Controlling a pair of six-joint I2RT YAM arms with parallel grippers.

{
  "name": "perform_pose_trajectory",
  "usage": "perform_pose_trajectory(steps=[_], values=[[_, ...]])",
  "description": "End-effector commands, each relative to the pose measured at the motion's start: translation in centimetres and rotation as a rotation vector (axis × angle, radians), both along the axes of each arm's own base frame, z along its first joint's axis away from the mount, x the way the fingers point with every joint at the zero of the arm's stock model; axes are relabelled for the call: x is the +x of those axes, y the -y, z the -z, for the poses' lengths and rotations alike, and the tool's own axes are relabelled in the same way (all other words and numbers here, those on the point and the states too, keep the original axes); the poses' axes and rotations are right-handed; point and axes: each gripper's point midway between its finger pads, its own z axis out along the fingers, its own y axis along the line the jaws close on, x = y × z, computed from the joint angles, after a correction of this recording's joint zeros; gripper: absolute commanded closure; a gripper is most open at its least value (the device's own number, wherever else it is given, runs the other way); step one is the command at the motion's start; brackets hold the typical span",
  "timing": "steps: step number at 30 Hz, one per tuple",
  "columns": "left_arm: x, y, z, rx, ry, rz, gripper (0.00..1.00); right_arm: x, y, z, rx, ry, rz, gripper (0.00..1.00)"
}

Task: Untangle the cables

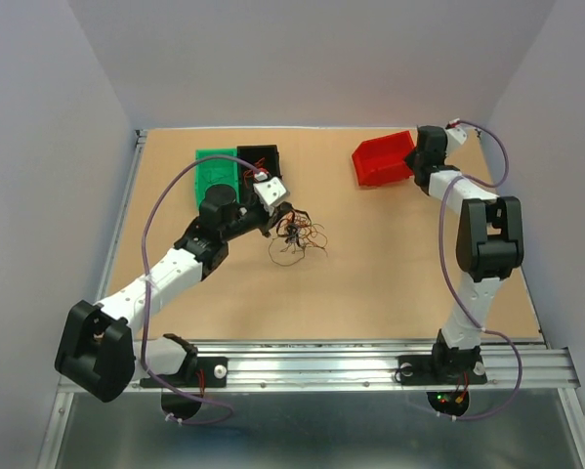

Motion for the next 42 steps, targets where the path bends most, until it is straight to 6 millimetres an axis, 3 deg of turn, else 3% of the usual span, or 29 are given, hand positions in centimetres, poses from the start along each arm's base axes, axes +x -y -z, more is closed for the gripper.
perform_pose_trajectory(steps=[1,2,4,5,6,10,11,12,13,17,19,20,21,22,24,29,31,34,37,38,39,42], values=[[-0.6,0.1,-3.2,-0.052,0.102,0.015,1.00,-1.9,-0.8,-2.7,0.010,0.030,-0.078,0.87],[-0.7,0.1,-3.4,-0.055,0.108,0.015,1.00,-2.5,-1.0,-3.6,0.013,0.042,-0.096,0.87],[-0.9,0.0,-3.6,-0.058,0.113,0.017,1.00,-4.2,-2.1,-2.0,0.041,0.002,-0.157,0.88],[-0.9,0.0,-3.6,-0.058,0.113,0.017,1.00,-4.9,-2.7,-2.3,0.048,0.002,-0.195,0.88],[-1.0,0.0,-3.7,-0.060,0.115,0.020,1.00,-6.3,-4.0,-0.6,0.076,-0.039,-0.266,0.89],[-1.2,0.0,-3.8,-0.063,0.114,0.027,1.00,-11.0,-5.6,1.8,0.109,-0.105,-0.371,0.89],[-1.2,0.1,-3.7,-0.061,0.112,0.032,1.00,-12.0,-5.9,0.9,0.103,-0.078,-0.393,0.89],[-1.2,0.1,-3.6,-0.060,0.111,0.030,1.00,-12.9,-6.4,1.1,0.113,-0.082,-0.420,0.89],[-1.2,0.2,-3.6,-0.061,0.110,0.032,1.00,-14.9,-6.6,2.7,0.122,-0.115,-0.435,0.88],[-1.2,0.3,-3.5,-0.057,0.108,0.035,1.00,-18.7,-7.7,2.6,0.149,-0.069,-0.505,0.85],[-1.2,0.4,-3.4,-0.054,0.105,0.037,1.00,-19.8,-8.1,1.5,0.141,-0.029,-0.522,0.71],[-1.2,0.5,-3.4,-0.053,0.108,0.040,1.00,-20.8,-8.1,2.1,0.142,-0.040,-0.523,0.46],[-1.2,0.5,-3.3,-0.050,0.103,0.040,1.00,-21.2,-8.1,1.9,0.138,-0.031,-0.523,0.35],[-1.2,0.6,-3.2,-0.049,0.101,0.043,1.00,-21.6,-8.0,0.5,0.130,0.013,-0.521,0.28],[-1.2,0.6,-3.2,-0.045,0.105,0.045,1.00,-22.6,-7.7,0.6,0.123,0.024,-0.507,0.20],[-1.6,0.9,-3.2,-0.037,0.107,0.070,1.00,-24.0,-8.4,-1.5,0.077,0.079,-0.549,0.20],[-1.9,1.1,-3.3,-0.036,0.105,0.082,1.00,-24.6,-10.1,-1.6,0.057,0.087,-0.609,0.20],[-2.2,1.1,-3.4,-0.031,0.104,0.098,1.00,-24.9,-13.3,-3.8,-0.003,0.172,-0.714,0.21],[-2.3,1.2,-3.4,-0.029,0.098,0.101,1.00,-25.9,-17.9,-5.6,-0.002,0.259,-0.875,0.26],[-2.3,1.2,-3.5,-0.028,0.099,0.102,1.00,-25.9,-19.3,-7.1,-0.015,0.334,-0.918,0.27],[-2.3,1.2,-3.5,-0.026,0.096,0.102,1.00,-26.7,-21.8,-7.1,-0.018,0.347,-0.982,0.27],[-2.2,1.1,-3.5,-0.025,0.098,0.096,1.00,-27.2,-25.5,-8.7,-0.069,0.415,-1.024,0.29]])
